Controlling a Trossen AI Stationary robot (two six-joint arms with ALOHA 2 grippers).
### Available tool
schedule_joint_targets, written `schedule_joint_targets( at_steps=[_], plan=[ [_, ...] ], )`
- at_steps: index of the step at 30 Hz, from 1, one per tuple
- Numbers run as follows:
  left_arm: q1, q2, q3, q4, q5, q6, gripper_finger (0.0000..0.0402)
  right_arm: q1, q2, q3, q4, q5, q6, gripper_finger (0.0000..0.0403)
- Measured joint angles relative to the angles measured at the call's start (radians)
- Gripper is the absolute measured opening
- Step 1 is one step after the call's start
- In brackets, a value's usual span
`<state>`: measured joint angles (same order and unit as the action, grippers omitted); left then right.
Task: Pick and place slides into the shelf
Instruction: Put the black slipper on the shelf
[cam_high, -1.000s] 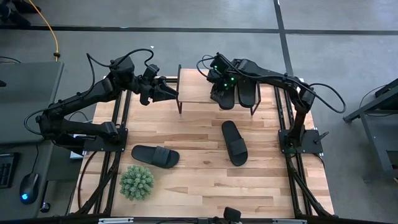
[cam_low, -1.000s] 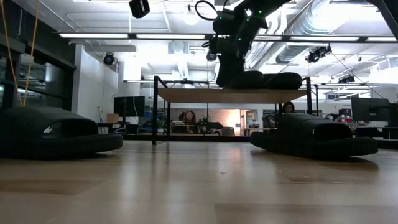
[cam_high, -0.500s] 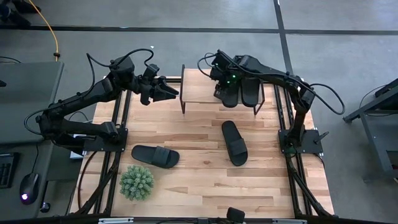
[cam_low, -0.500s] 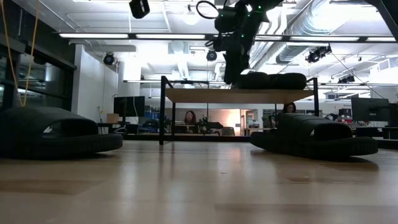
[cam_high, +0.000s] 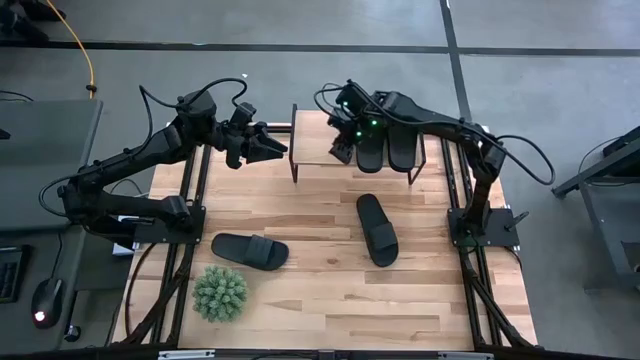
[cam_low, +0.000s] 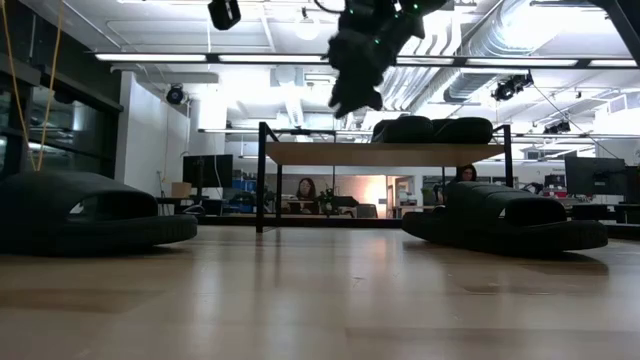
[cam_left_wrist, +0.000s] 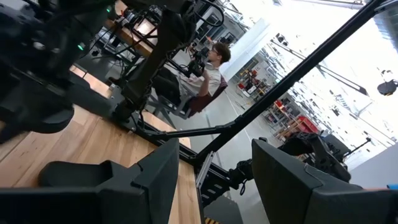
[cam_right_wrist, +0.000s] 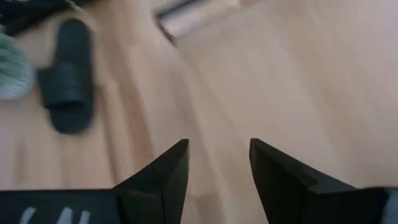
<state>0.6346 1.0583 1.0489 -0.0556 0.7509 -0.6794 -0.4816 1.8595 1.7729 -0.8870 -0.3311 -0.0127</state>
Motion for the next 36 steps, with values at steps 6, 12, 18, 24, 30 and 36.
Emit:
schedule_joint_targets(
  at_steps=[6, 12, 18, 24, 30, 36],
  plan=[
    [0.000, 0.000, 0.000, -0.022, 0.000, 0.026, 0.0186, 0.072, 0.000, 0.000, 0.077, -0.033, 0.065, 0.0160],
    [0.001, 0.000, 0.000, -0.061, 0.000, 0.029, 0.0186, 0.141, -0.003, 0.000, 0.072, -0.035, 0.107, 0.0160],
    [0.000, 0.000, 0.000, -0.060, -0.022, -0.007, 0.0186, 0.187, -0.031, 0.001, 0.062, -0.026, 0.120, 0.0160],
    [0.000, 0.000, 0.000, -0.060, -0.029, -0.050, 0.0186, 0.234, -0.091, 0.001, 0.006, -0.017, 0.109, 0.0160],
    [0.000, 0.000, 0.000, -0.058, -0.045, -0.069, 0.0186, 0.285, -0.169, 0.002, -0.113, 0.046, 0.065, 0.0160],
    [0.000, 0.000, 0.000, -0.058, -0.085, -0.096, 0.0186, 0.328, -0.227, 0.002, -0.206, 0.147, 0.034, 0.0160]
  ],
)
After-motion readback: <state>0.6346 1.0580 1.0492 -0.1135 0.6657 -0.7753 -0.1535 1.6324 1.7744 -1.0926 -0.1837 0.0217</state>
